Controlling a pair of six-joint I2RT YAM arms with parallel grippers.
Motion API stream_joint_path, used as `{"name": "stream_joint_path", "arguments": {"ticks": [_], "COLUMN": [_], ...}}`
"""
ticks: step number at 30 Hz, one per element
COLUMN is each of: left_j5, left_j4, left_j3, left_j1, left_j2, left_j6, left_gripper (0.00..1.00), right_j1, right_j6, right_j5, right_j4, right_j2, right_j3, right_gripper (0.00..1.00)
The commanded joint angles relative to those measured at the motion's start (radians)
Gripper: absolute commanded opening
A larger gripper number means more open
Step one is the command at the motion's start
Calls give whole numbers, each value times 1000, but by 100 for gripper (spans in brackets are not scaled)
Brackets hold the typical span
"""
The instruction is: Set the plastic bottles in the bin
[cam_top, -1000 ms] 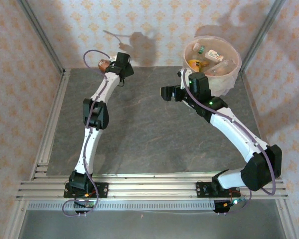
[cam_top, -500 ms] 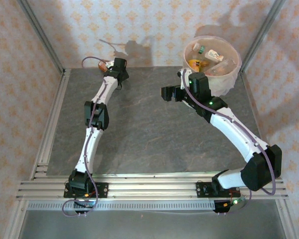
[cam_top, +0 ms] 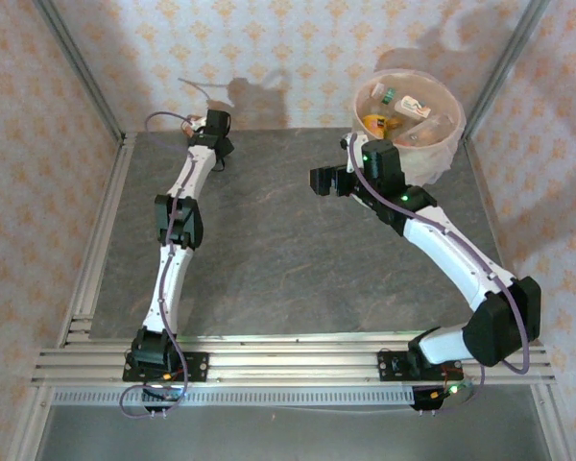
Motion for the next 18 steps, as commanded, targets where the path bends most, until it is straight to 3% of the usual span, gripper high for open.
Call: {"name": "stream_joint_path", "arguments": {"ticks": [1,8,13,18], "left_j5": [52,87,183,261], "left_j4": [-22,23,309,503], "left_j3": [-90,-349,-861,-1277], "left_j1": [5,-14,-103,-220], "left_j2": [-48,-248,-642,-1019], "left_j6": [46,133,239,256], "left_gripper": [42,32,28,26], "right_j1": [4,4,4,4], "right_j6": [-1,27,187,338], "right_j5": [26,27,45,45], "right_j4": [-8,-4,43,57], "right_j2": [-34,-73,-109,-113], "right_j3": [19,-3,-34,-29], "right_gripper": [99,99,99,99]}}
